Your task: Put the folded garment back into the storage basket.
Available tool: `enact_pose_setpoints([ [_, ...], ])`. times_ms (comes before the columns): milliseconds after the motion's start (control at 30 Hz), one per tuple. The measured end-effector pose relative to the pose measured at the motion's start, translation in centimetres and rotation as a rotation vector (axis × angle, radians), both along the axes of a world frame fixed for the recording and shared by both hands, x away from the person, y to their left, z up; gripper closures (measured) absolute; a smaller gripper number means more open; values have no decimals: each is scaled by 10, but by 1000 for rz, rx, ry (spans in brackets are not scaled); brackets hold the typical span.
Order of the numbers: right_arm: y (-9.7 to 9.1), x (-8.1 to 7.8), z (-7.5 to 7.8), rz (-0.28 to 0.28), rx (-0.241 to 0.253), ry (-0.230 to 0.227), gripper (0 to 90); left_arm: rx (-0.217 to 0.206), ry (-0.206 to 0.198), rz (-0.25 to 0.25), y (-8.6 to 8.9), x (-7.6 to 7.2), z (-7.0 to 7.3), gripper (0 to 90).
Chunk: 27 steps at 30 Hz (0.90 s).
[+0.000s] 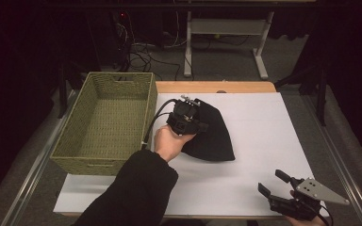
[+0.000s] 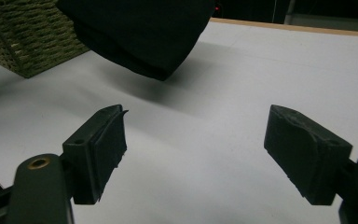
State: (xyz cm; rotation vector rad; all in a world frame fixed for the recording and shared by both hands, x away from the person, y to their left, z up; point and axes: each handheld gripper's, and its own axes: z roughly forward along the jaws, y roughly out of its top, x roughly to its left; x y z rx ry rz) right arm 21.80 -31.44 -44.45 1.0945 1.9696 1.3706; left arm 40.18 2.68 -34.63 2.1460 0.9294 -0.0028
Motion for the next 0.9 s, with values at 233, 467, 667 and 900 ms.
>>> enact_pose_setpoints([
  [233,0,0,0,0,1,2,213,-4,-15,-10,7,-6,5,717],
  [467,0,0,0,0,-2,0,212,-9,-32,-20,15,-12,11,717],
  [667,1,0,0,-1,-2,1,212,-14,-40,-20,22,-16,15,717],
  [900,1,0,0,-1,-2,1,213,-19,-48,-21,32,-20,18,716],
])
